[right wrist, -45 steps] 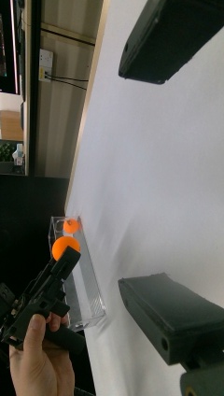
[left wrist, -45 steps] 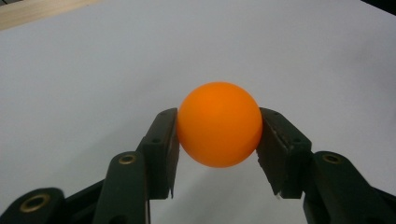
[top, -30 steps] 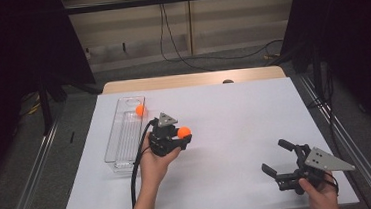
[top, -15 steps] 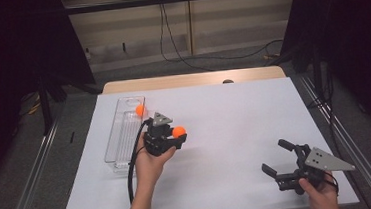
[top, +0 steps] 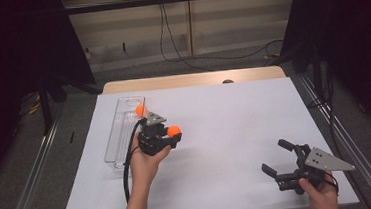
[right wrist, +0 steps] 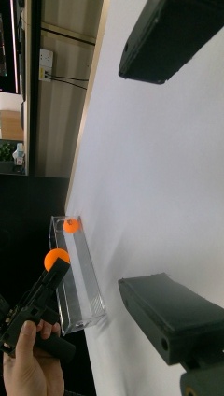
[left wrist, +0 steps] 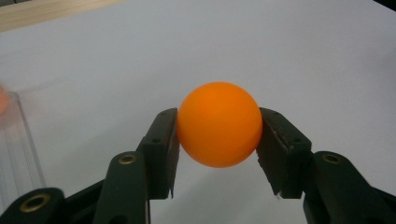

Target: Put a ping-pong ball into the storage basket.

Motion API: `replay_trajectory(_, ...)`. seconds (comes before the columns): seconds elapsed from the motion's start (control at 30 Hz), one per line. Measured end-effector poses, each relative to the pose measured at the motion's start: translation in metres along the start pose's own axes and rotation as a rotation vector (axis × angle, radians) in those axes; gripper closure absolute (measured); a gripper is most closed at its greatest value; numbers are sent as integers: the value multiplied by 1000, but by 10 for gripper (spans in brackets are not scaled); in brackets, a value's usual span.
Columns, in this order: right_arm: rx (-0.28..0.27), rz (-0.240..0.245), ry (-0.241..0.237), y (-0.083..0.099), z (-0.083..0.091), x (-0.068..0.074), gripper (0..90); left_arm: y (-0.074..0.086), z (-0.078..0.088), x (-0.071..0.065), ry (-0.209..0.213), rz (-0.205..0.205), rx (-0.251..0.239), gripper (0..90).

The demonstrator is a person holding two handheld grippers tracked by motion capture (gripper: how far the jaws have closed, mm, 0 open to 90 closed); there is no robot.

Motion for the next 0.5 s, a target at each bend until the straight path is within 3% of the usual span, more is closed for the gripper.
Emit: replay_trajectory(0.5, 0, 0, 0, 0, 0, 0, 11, 1, 7, 12, -17, 17, -8, 509)
Point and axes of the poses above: each handheld gripper's, and its own axes: z roughly backward along the jaws, y roughly out of its underside, x roughly to its left, the point moved 7 cm from there along -z, roughly forward along the jaws, and after that the axes turned 4 degrees about -x, right-handed, at the moved point
